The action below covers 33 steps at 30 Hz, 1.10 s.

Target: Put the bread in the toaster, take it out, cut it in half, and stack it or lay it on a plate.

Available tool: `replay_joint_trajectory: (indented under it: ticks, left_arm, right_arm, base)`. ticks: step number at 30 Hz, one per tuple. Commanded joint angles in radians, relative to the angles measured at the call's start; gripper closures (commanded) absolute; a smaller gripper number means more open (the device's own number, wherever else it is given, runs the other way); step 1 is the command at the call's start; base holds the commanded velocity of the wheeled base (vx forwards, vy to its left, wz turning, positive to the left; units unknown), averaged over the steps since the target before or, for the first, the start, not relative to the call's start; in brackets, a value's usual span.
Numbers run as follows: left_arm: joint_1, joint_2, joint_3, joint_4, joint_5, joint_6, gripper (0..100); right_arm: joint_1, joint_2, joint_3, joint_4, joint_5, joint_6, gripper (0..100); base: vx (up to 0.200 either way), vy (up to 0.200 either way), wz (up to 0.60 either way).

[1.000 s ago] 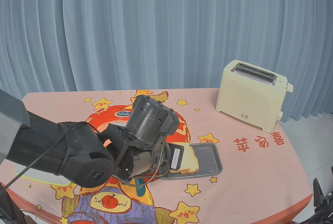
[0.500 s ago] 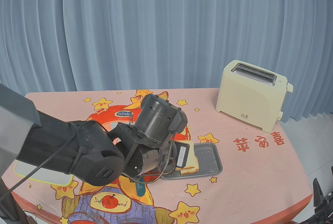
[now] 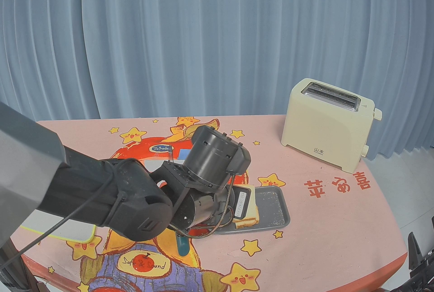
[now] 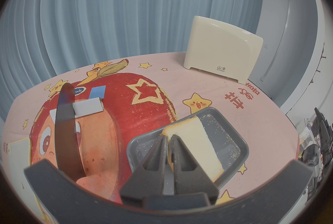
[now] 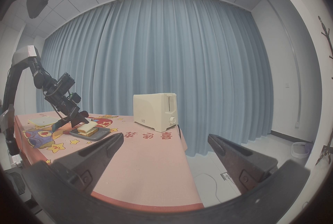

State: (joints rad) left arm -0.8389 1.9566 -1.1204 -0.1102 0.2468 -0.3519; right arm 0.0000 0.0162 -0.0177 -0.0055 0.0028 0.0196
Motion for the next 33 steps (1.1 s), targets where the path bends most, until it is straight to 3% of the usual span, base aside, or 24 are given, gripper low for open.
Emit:
replay_joint_trajectory:
  ticks: [1, 11, 12, 33]
  left_arm:
    - [0.0, 0.001, 0.004, 0.0, 0.0, 0.001, 100]
    - [0.001, -0.007, 0.017, 0.003, 0.002, 0.002, 100]
    - [0.001, -0.008, 0.021, 0.0, 0.003, 0.004, 0]
    - [0.0, -0.021, 0.017, -0.009, 0.016, 0.001, 0]
  right_arm:
    - [0.0, -0.015, 0.018, -0.001, 0.0, 0.0, 0]
    - [0.0, -0.015, 0.018, -0.001, 0.0, 0.0, 0]
    - [0.0, -0.015, 0.018, -0.001, 0.0, 0.0, 0]
    - [0.0, -0.015, 0.018, -0.001, 0.0, 0.0, 0]
  base:
    - [0.0, 0.0, 0.0]
    - [0.0, 0.0, 0.0]
    - [0.0, 0.0, 0.0]
    - [0.0, 0.0, 0.0]
